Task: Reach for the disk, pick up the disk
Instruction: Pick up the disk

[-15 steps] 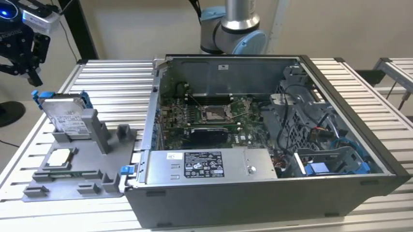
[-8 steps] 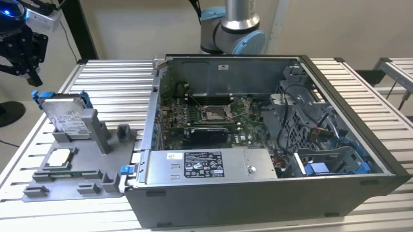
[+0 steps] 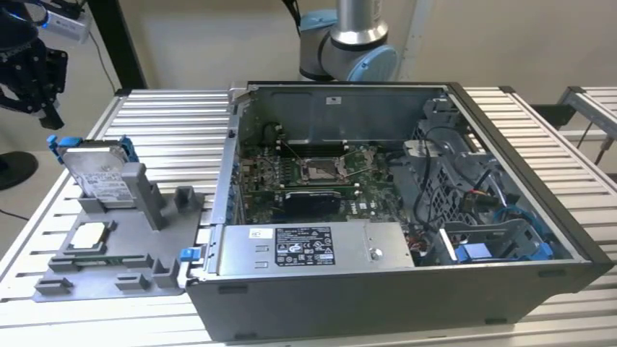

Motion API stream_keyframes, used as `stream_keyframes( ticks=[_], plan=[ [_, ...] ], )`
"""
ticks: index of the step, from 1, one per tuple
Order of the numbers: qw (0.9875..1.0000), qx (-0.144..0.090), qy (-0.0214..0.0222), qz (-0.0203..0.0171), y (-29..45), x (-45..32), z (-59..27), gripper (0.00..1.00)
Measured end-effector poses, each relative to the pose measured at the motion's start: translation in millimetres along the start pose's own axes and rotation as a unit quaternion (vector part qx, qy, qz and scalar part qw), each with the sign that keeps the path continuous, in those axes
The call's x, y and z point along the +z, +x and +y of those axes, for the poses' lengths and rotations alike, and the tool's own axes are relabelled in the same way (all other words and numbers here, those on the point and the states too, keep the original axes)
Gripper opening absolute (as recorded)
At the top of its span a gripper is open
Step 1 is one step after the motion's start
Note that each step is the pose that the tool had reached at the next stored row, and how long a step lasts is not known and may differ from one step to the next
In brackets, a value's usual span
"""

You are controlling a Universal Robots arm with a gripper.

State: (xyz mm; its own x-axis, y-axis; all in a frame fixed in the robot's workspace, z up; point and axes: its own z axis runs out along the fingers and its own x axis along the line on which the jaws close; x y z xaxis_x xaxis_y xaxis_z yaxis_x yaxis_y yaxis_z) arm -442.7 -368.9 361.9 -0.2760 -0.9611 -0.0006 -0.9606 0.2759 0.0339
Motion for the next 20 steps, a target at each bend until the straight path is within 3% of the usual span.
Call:
stream_keyframes(
  ticks=[4,8,12,20],
  plan=[
    [0.9993,-0.036,0.0070,-0.0008,0.1,0.4,0.0,0.00],
    [0.9976,-0.067,0.0139,-0.0018,0.2,1.3,-0.1,0.00],
    [0.9958,-0.090,0.0142,-0.0014,1.0,2.5,-0.3,0.00],
    [0.9957,-0.092,0.0126,-0.0010,1.4,3.5,-6.2,0.00]
  ],
)
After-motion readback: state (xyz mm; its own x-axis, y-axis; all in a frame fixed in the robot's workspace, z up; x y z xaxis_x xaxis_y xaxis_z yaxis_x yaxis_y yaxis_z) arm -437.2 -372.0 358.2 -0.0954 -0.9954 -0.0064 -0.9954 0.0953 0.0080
